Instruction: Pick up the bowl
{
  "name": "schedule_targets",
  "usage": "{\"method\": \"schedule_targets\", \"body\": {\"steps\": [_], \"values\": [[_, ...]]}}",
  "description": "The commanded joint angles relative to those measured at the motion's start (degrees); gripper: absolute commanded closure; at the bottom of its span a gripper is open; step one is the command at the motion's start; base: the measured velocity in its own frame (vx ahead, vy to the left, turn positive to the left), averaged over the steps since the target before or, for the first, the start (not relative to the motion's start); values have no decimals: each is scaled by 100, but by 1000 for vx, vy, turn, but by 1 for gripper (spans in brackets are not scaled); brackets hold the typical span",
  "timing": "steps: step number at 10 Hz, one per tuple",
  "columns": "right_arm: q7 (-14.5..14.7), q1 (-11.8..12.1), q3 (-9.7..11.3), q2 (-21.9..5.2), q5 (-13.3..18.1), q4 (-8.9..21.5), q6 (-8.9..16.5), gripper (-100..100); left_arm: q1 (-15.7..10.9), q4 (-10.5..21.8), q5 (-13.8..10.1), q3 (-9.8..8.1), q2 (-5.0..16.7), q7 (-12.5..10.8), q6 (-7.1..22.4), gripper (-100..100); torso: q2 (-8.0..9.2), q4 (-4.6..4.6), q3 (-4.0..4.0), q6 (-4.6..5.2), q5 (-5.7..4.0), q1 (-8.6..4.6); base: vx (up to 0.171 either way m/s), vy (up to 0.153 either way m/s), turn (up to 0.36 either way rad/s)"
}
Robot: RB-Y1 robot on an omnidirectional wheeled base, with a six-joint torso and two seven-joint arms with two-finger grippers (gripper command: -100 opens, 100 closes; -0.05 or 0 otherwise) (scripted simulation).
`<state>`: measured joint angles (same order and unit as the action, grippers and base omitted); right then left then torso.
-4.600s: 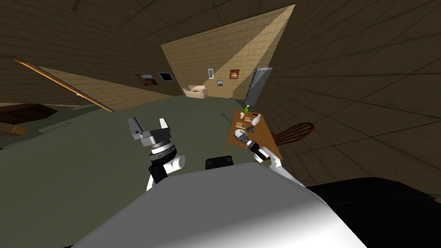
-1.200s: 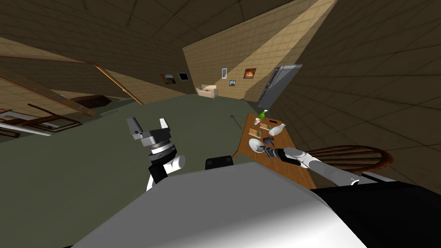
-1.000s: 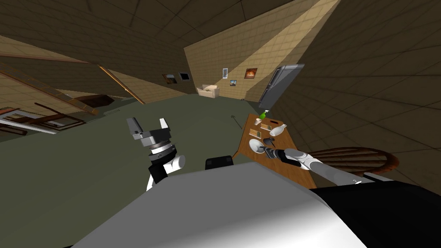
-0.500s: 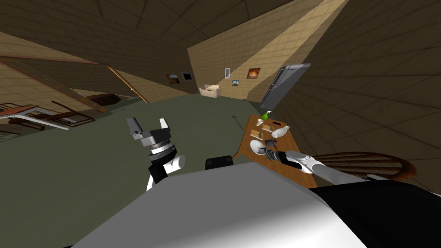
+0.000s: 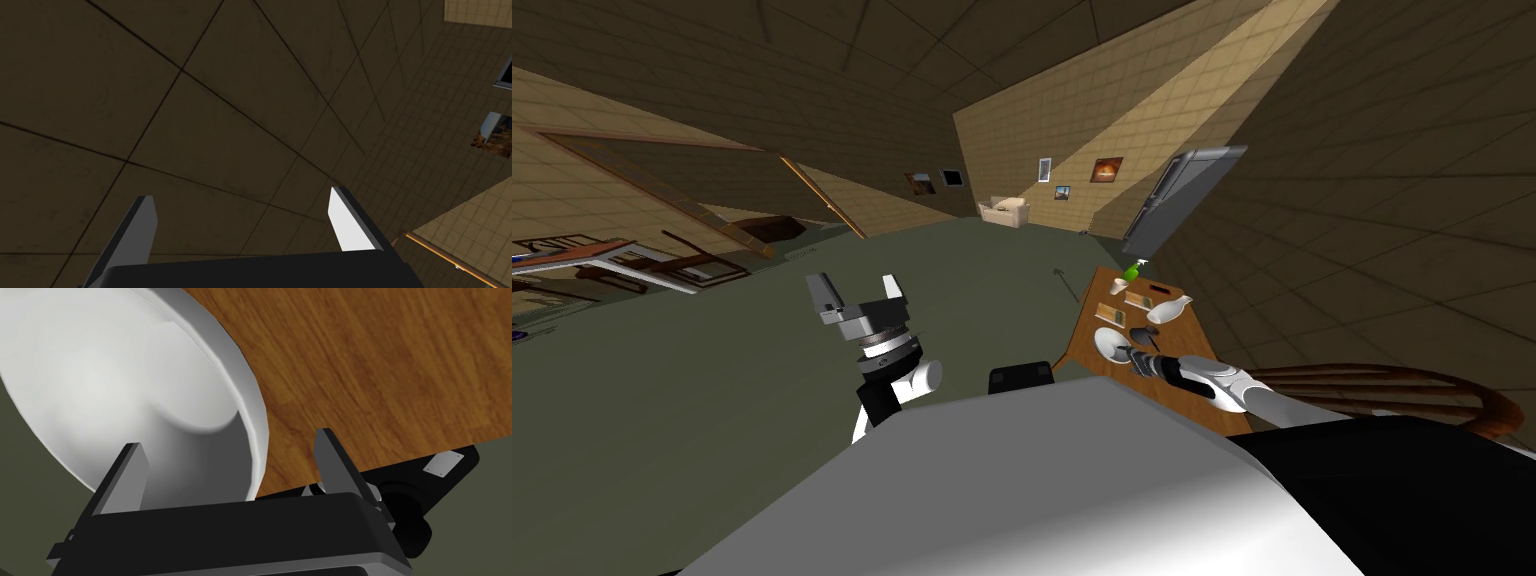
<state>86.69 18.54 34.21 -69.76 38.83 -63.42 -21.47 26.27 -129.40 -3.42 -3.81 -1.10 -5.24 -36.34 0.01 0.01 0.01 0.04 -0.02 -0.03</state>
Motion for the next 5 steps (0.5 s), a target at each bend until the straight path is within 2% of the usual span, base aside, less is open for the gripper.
{"method": "schedule_targets", "body": {"steps": [1, 2, 4, 5], "values": [[73, -4, 18, 11, -230, 28, 2, -100, 0, 0, 0, 0, 0, 0, 0, 0, 0, 0, 0, 0, 0, 0, 2, -7, -1], [335, 76, 165, -38, -429, -39, 154, -100, 0, 0, 0, 0, 0, 0, 0, 0, 0, 0, 0, 1, 0, 2, 1, -9, 74], [335, 76, 165, -38, -653, -39, 154, -100, 0, 0, 0, 0, 0, 0, 0, 0, 0, 0, 0, 0, 0, 1, 1, -11, 40], [597, 157, 311, -88, -881, -106, 306, -100, 0, 0, 0, 0, 0, 0, 0, 0, 1, 0, 0, 1, 0, 2, 1, -13, 99]]}}
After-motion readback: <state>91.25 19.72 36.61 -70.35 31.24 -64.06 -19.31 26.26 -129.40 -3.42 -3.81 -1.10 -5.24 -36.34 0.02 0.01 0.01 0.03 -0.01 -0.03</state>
